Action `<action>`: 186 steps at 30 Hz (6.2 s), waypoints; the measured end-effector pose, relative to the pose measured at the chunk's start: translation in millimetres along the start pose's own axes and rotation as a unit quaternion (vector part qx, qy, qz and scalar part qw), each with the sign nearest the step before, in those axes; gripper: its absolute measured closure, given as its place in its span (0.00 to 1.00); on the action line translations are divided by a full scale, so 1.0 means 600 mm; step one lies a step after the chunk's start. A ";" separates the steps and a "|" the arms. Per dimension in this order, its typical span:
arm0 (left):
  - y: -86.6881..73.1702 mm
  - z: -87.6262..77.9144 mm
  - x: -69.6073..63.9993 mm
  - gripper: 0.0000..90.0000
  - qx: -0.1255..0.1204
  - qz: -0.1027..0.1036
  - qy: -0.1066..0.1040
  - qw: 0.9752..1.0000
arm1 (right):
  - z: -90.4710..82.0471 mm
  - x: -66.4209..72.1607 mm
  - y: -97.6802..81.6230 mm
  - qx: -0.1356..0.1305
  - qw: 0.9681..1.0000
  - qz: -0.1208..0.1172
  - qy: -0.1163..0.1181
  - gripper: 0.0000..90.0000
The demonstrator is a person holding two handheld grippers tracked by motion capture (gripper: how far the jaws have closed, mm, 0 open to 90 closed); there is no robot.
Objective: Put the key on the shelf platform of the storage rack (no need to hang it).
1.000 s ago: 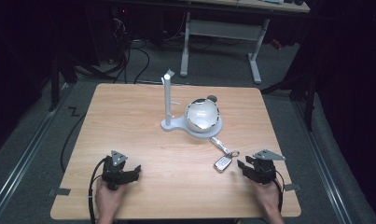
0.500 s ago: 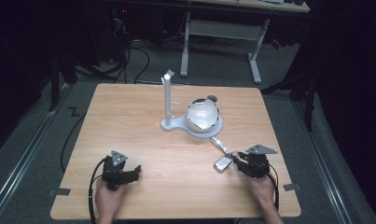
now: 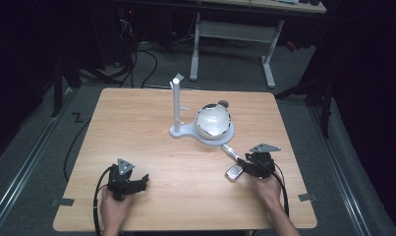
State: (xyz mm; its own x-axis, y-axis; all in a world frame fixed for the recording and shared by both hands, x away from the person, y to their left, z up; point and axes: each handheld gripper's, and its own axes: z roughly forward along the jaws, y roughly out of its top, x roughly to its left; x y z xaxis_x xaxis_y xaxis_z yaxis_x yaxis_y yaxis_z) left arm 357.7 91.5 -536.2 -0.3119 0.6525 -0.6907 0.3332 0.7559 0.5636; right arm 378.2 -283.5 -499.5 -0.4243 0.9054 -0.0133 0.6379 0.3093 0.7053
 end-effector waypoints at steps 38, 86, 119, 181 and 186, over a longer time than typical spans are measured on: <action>0.000 0.000 -0.001 0.21 0.000 -0.002 0.000 1.000 | 0.018 -0.005 0.027 0.029 0.998 -0.037 0.030 0.83; 0.000 0.000 -0.001 0.21 0.000 -0.005 0.002 1.000 | -0.106 0.006 0.174 -0.039 0.993 -0.082 0.069 0.83; 0.000 0.000 0.000 0.21 -0.001 0.001 0.001 1.000 | -0.068 0.021 0.273 -0.051 0.992 -0.090 0.078 0.83; 0.000 -0.001 -0.001 0.23 -0.001 -0.002 -0.001 1.000 | 0.063 0.027 0.258 -0.018 0.993 -0.084 0.077 0.83; 0.000 0.000 -0.001 0.23 -0.001 -0.002 -0.001 1.000 | 0.073 0.025 0.250 -0.002 0.993 -0.084 0.081 0.83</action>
State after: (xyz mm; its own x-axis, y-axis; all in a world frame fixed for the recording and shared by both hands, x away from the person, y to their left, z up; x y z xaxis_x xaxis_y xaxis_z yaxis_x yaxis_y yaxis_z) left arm 357.6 91.0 -535.7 -0.3123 0.6490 -0.6937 0.3297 0.7589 0.5616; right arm 495.7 -210.8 -424.8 -0.6233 0.7818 -0.0175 0.5459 0.4510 0.7062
